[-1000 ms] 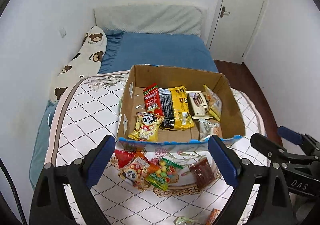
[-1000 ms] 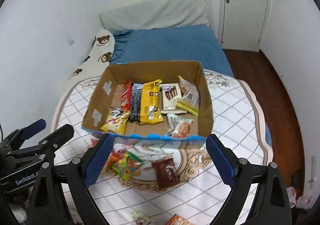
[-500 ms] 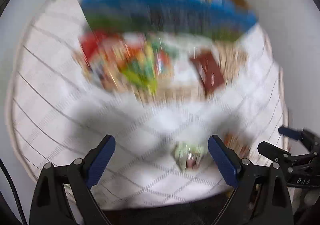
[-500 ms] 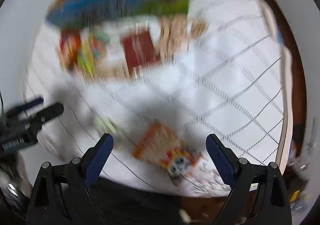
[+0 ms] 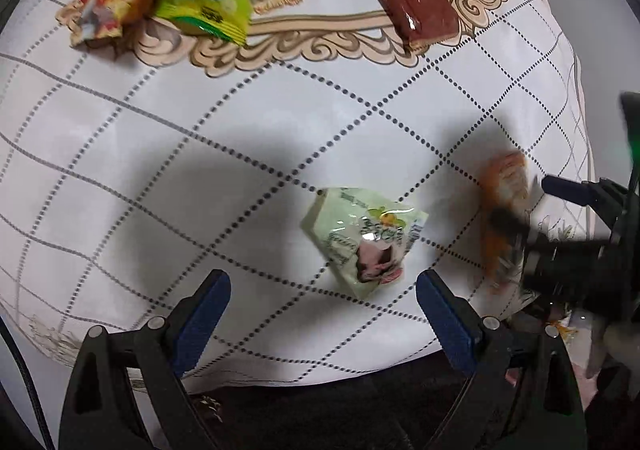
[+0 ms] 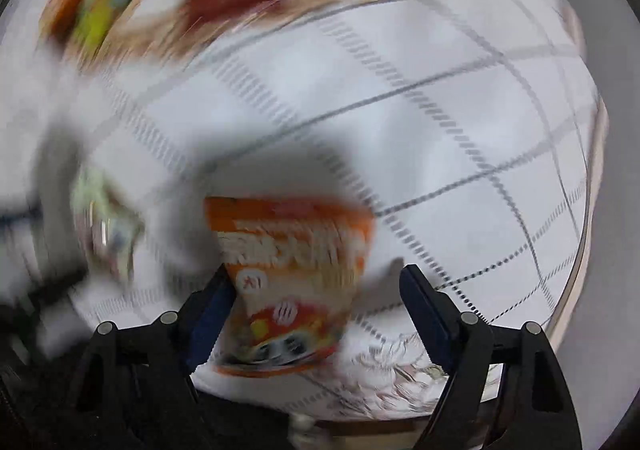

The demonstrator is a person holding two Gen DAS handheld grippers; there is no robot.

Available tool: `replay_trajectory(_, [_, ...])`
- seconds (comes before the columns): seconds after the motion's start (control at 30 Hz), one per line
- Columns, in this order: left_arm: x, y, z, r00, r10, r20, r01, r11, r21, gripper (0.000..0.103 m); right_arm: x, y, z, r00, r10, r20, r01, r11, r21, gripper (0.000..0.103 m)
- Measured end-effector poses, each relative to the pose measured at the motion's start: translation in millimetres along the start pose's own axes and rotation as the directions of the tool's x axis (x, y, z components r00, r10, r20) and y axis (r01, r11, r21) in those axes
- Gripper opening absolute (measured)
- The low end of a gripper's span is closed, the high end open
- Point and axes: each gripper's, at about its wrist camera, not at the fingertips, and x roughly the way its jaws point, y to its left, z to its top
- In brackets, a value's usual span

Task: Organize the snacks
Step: 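Grasp the small white candy packet with left tool while right grasps orange seed bag, then carry the white packet and orange seed bag into the box, open both tools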

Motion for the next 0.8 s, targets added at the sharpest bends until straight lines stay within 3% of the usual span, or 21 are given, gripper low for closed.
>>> replay_trajectory(0.1, [12.7, -5.0, 6.1, 0.998, -0.049, -0.03, 0.048, 0.998, -0.034, 0.095, -6.2, -20.8, 1.3, 0.994, 0.108, 0.02, -0.11, 0.984, 0.143, 0.085])
replay_trajectory(0.23, [32.6, -18.3, 16.9, 0.996, -0.068, -0.049, 0.066, 0.997, -0.049, 0.094, -4.9, -33.2, -7.3, 0.975, 0.221, -0.006, -0.214, 0.948, 0.234, 0.085])
replay_trajectory(0.4, [37.3, -40.1, 18.6, 1.0, -0.002, -0.002, 0.002, 1.0, 0.017, 0.066, 20.8, -45.1, -19.8, 0.964, 0.263, -0.05, -0.235, 0.922, 0.309, 0.085])
replay_trajectory(0.53, [35.9, -47.4, 16.7, 1.0, 0.004, 0.014, -0.004, 0.999, 0.038, 0.064, 23.6, -47.2, -21.6, 0.97, 0.241, -0.023, -0.219, 0.914, 0.341, 0.085])
replay_trajectory(0.57, [35.6, -48.5, 16.7, 1.0, 0.004, 0.014, -0.004, 0.999, 0.036, 0.063, 23.4, -44.7, -23.4, 0.973, 0.231, -0.012, -0.213, 0.916, 0.341, 0.082])
replay_trajectory(0.63, [25.3, -36.3, 17.5, 1.0, 0.0, 0.018, -0.001, 1.0, 0.027, 0.063, 21.6, -37.1, -24.6, 0.981, 0.195, 0.011, -0.187, 0.922, 0.338, 0.06])
replay_trajectory(0.8, [11.1, -21.8, 25.2, 0.999, -0.003, 0.052, 0.004, 1.0, -0.014, 0.063, 10.2, -24.7, -23.8, 0.983, 0.173, 0.059, -0.183, 0.936, 0.301, 0.055])
